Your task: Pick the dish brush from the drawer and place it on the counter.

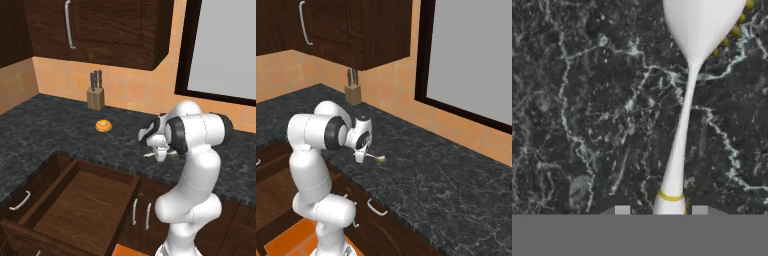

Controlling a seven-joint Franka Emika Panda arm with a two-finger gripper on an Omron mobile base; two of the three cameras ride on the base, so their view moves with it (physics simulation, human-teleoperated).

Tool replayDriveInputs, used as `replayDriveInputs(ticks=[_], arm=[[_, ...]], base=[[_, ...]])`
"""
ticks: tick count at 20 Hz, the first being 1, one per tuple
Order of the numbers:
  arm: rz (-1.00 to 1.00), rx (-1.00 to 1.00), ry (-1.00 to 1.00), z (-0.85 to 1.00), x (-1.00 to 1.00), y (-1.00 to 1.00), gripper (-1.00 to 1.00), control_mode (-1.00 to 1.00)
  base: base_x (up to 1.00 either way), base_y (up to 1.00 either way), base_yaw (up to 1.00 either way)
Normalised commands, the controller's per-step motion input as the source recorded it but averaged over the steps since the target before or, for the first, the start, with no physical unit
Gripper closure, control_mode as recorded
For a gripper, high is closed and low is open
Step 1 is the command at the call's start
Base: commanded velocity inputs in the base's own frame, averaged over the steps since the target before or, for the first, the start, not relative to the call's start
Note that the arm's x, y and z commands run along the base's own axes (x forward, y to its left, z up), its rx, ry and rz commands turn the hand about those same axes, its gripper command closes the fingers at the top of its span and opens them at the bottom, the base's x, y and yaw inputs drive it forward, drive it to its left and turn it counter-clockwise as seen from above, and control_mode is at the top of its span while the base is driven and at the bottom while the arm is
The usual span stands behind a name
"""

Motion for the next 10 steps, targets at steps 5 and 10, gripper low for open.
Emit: replayDriveInputs(ticks=[5,10], arm=[[0.0,-0.02,-0.04,-0.45,0.14,0.0,-1.0,-1.0],[0.0,0.04,-0.29,0.12,-0.5,-0.08,-1.0,-1.0]], base=[[0.0,0.0,0.0],[0.0,0.0,0.0]])
